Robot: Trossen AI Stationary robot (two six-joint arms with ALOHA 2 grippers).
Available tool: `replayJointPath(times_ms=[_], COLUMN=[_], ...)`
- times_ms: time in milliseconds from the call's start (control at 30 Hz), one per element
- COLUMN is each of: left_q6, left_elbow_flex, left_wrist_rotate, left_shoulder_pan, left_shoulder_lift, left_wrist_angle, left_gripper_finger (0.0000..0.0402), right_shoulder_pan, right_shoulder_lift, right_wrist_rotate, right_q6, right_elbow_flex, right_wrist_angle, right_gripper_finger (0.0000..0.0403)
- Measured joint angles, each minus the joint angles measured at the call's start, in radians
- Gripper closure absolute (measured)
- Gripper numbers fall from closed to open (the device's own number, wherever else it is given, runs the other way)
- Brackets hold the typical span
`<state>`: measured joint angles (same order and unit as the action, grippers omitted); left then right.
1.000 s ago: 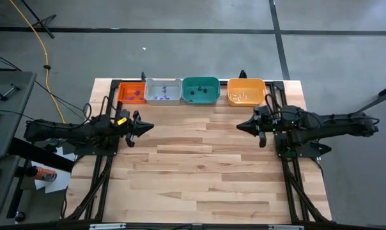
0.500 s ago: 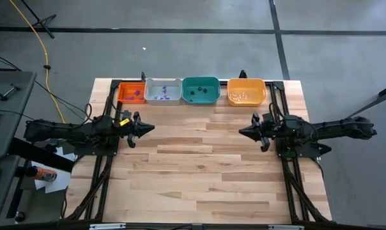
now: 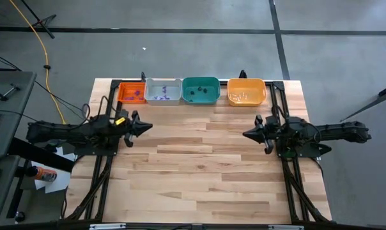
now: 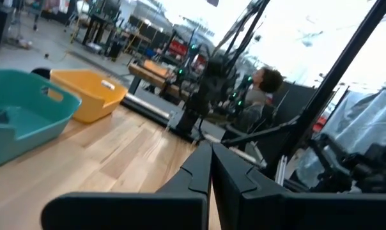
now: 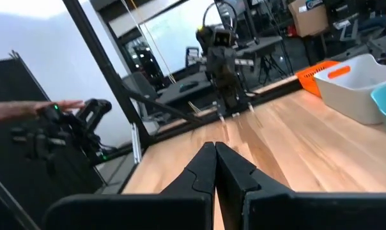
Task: Sort Halloween decoration
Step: Return to Home Position
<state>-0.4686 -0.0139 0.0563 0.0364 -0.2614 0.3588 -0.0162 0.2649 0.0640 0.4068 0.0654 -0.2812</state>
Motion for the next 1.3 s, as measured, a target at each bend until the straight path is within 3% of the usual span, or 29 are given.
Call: replayJointPath(times_ms=[633,833,1200,1300], left_q6=[0.000,0.000,0.000,0.000], left_elbow_flex=[-0.001,-0.001,-0.002,0.000], left_wrist_rotate=[0.000,0.000,-0.001,-0.024], left_shoulder_pan=[0.000,0.000,0.000,-0.006], left_shoulder_lift=[0.242,0.258,0.258,0.258], left_wrist_angle=[0.000,-0.006,-0.334,-0.350], left_gripper_finger=[0.0401,0.0400,0.0398,0.0398], right_shoulder_pan=[0.000,-0.002,-0.004,-0.004], right_shoulder_lift=[-0.020,-0.015,-0.016,-0.016], right_wrist_rotate=[-0.030,-0.049,-0.089,-0.089], right_q6=[-0.015,0.014,-0.005,-0.003], right_elbow_flex=[0.000,-0.055,-0.055,-0.055], right_wrist_angle=[0.235,0.177,0.264,0.266], right_gripper_finger=[0.0403,0.0403,0.0403,0.0403])
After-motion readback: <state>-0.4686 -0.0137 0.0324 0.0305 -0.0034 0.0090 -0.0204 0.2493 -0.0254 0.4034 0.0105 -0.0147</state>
